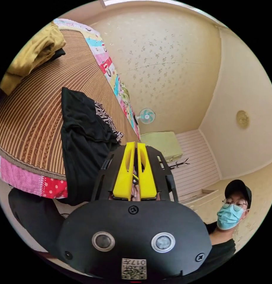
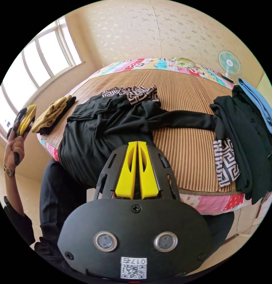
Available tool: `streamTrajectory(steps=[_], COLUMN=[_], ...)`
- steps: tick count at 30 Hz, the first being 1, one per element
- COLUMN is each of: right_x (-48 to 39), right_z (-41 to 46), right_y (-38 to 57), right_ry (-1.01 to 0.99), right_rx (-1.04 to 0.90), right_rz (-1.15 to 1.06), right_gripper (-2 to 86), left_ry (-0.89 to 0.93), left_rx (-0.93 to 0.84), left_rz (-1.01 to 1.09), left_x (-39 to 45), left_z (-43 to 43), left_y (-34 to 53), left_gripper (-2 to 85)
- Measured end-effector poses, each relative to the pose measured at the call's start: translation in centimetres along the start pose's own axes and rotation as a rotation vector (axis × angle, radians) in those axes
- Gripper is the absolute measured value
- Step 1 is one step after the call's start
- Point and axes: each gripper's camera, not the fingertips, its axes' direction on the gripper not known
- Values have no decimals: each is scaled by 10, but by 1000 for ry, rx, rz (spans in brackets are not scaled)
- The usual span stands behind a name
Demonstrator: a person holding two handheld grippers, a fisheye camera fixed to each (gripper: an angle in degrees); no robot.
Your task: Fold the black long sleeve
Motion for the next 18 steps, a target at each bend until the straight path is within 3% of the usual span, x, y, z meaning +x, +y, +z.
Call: streamTrajectory(steps=[4,5,9,13,15,18], right_x=[0,-1,-21,-38,-35,-11], right_z=[8,12,25,20,8,-24], right_y=[3,3,17,39,42,45], right_ry=[23,31,114,189,207,265], right_rx=[-5,-20,-95,-125,-112,47], right_rz=[15,1,-157,-185,-106,111], right_gripper=[5,5,7,11,15,38], left_ry=[-500,-554,-677,-959,-942,-721], left_rx=[-300,-340,-273,-150,-48,97], left_rz=[185,175,181,118,94,78], left_x=[-1,-8,-12,-8,-7,-12], left_z=[96,107,83,40,15,-13], left_y=[42,51,87,113,122,129], left_gripper=[40,33,2,-8,-8,-7])
